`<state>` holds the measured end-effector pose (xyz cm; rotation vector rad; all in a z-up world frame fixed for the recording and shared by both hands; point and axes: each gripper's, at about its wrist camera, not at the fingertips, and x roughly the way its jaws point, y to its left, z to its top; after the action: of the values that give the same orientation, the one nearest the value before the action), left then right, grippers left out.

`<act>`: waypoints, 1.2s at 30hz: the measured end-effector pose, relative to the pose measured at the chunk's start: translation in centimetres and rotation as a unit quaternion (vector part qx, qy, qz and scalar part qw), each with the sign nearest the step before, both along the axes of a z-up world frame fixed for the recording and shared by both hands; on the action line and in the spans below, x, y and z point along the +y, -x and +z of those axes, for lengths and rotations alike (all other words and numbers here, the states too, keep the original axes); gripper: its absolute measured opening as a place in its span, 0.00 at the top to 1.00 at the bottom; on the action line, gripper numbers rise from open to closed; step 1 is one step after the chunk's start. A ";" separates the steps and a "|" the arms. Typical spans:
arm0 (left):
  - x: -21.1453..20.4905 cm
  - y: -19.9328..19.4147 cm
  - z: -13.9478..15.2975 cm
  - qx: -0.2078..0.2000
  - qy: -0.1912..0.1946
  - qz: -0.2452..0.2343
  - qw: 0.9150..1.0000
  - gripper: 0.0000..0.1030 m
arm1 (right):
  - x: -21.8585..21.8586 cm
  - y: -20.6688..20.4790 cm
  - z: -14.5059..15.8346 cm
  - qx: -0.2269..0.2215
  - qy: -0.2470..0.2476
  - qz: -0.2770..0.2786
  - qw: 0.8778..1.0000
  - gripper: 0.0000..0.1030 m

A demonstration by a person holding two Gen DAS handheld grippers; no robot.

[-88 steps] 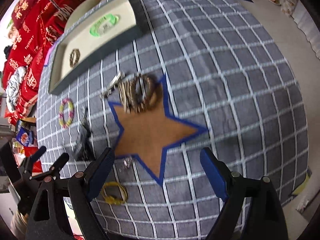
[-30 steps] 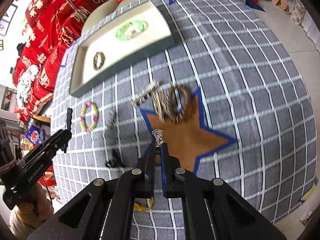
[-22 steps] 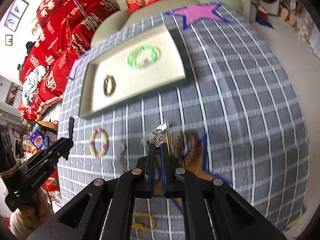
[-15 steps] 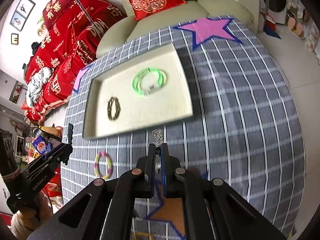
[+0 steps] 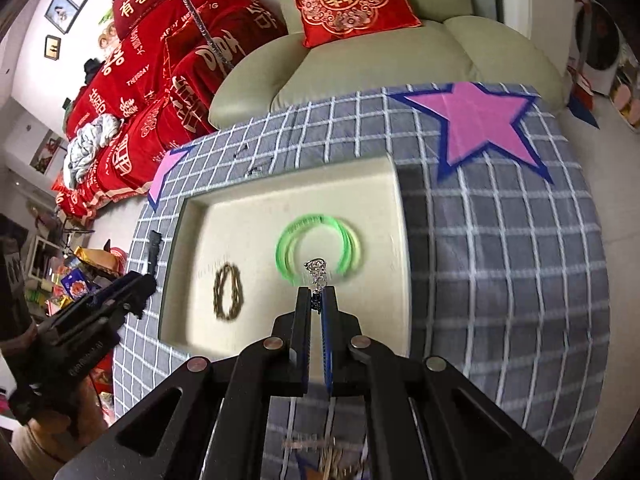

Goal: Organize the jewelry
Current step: 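Lower hair clip into tray with left tool while right tool drops charm there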

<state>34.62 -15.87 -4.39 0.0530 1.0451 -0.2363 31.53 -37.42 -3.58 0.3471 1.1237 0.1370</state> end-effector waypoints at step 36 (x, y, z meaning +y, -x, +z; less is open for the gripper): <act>-2.9 -7.1 -8.4 0.038 -0.084 0.025 0.995 0.62 | -0.8 -10.4 -8.7 0.074 -0.001 0.011 0.997 0.93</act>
<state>41.72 -18.78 -12.77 0.1699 1.1392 -0.1055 41.91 -38.24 -12.23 0.3514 1.2738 0.1344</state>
